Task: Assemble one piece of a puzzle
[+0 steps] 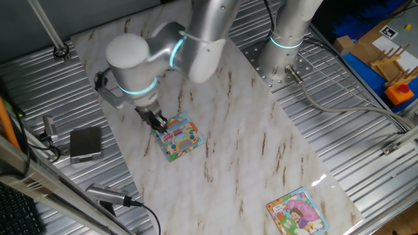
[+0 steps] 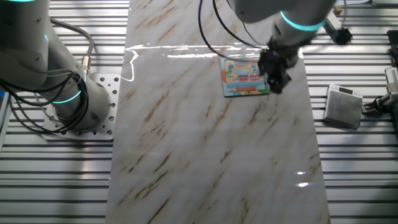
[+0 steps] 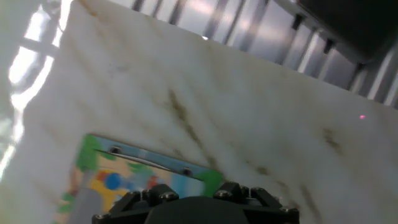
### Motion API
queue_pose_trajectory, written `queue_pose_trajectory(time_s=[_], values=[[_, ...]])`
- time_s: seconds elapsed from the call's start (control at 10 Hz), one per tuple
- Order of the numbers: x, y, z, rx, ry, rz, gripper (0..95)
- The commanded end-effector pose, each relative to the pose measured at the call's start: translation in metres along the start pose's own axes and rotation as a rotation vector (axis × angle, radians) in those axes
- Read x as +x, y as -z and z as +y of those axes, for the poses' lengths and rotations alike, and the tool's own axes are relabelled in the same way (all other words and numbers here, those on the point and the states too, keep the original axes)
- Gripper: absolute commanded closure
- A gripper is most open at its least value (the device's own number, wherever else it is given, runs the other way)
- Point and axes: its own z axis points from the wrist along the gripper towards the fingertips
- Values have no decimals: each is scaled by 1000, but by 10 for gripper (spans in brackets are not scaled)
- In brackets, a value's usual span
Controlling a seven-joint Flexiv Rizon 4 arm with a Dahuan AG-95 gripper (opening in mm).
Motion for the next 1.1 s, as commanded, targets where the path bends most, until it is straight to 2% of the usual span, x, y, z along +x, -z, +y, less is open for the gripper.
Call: queue_pose_trajectory(time_s=[0.1, 0.2, 1.1], values=[[10, -5, -33, -7, 54, -8, 570], [13, -6, -35, -6, 52, -7, 380], [13, -6, -35, -6, 52, -7, 380]])
